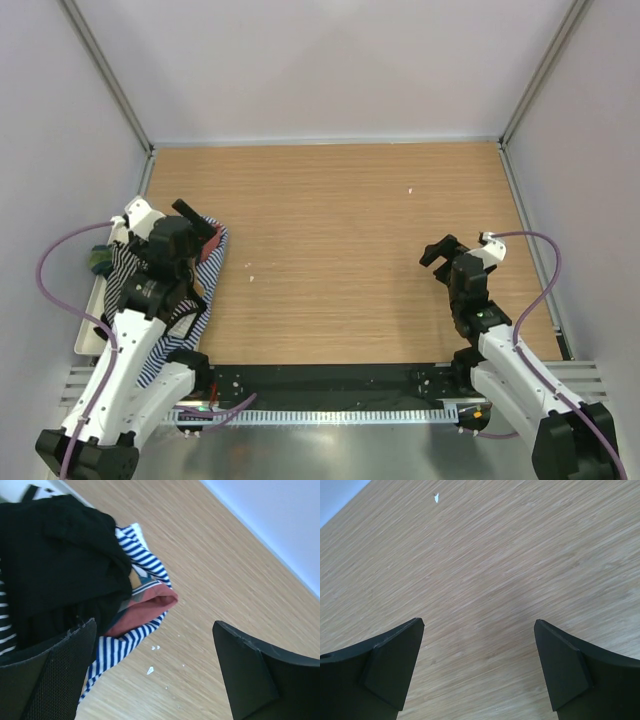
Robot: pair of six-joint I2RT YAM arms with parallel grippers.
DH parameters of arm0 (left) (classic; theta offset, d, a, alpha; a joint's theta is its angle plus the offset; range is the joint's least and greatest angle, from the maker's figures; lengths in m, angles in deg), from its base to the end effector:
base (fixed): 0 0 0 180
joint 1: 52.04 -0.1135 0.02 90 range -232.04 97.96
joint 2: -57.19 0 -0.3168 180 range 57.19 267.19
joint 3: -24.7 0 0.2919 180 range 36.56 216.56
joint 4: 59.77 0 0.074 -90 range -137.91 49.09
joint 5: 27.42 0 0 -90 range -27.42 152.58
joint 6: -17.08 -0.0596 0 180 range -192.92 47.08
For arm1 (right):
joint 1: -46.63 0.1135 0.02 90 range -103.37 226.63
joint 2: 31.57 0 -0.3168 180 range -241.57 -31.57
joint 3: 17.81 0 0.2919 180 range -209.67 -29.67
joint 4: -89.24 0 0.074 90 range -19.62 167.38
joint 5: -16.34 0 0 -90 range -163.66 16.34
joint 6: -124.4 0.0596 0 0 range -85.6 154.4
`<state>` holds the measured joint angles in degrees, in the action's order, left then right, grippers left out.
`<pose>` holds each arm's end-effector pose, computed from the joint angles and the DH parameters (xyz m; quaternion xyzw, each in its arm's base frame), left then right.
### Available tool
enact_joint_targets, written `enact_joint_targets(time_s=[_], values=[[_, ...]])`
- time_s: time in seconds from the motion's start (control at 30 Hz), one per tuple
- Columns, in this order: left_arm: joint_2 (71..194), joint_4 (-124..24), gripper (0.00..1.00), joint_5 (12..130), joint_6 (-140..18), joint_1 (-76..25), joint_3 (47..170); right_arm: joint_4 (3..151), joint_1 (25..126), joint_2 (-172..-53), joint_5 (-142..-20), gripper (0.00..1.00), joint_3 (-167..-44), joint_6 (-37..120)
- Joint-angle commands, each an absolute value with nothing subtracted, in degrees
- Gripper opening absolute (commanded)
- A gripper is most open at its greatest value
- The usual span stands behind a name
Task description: Fold and stack the tank tops
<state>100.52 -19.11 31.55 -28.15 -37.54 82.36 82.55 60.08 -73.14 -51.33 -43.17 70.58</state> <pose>0.1863 -0.0164 0.3477 -0.3499 0.7534 -0.0538 0.5541 0.1825 0.0204 0.1920 0.2660 0.7805 0.0811 0.5599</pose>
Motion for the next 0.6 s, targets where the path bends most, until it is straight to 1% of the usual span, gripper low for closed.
enact_joint_targets(time_s=[0.0, 0.03, 0.07, 0.13, 0.17, 0.2, 0.23, 0.27, 0.37, 0.5, 0.57], values=[[102.01, -3.89, 1.0, 20.76, -23.45, -37.45, 89.89, 84.5, 60.25, -72.62, -50.63, 1.0, -43.82, 71.22], [102.01, -2.13, 1.0, 19.26, -21.35, -37.54, 90.69, 84.5, 60.34, -72.88, -50.54, 1.0, -43.91, 71.23], [101.58, -0.11, 0.95, 18.2, -21.15, -37.63, 91.75, 84.41, 60.16, -73.32, -50.63, 1.0, -44.08, 71.31], [100.96, 2.26, 0.8, 17.67, -20.63, -38.24, 92.54, 84.24, 60.25, -73.84, -50.46, 1.0, -44.43, 71.49], [100.44, 3.59, 0.79, 16.88, -19.67, -38.51, 92.9, 84.24, 60.25, -74.02, -50.46, 1.0, -44.52, 71.49], [100.08, 5.16, 0.8, 14.26, -18.18, -38.86, 93.42, 83.98, 60.25, -74.37, -50.46, 1.0, -44.61, 71.58], [99.73, 6.49, 0.9, 13.11, -16.08, -39.64, 93.34, 83.97, 60.25, -74.55, -50.46, 1.0, -44.78, 71.58], [99.12, 7.02, 0.92, 12.31, -15.97, -40.17, 93.25, 83.89, 60.25, -74.64, -50.54, 1.0, -44.87, 71.49], [97.97, 4.92, 0.9, 13.18, -17.63, -42.28, 91.76, 83.8, 60.25, -74.55, -50.63, 1.0, -44.87, 71.58], [101.65, 5.36, 0.89, 13.27, -18.25, -45.44, 91.14, 83.45, 60.34, -74.46, -50.46, 1.0, -44.96, 71.75], [102.54, 4.83, 0.9, 14.06, -18.16, -48.78, 89.83, 83.36, 60.25, -74.2, -50.28, 1.0, -44.87, 71.93]])
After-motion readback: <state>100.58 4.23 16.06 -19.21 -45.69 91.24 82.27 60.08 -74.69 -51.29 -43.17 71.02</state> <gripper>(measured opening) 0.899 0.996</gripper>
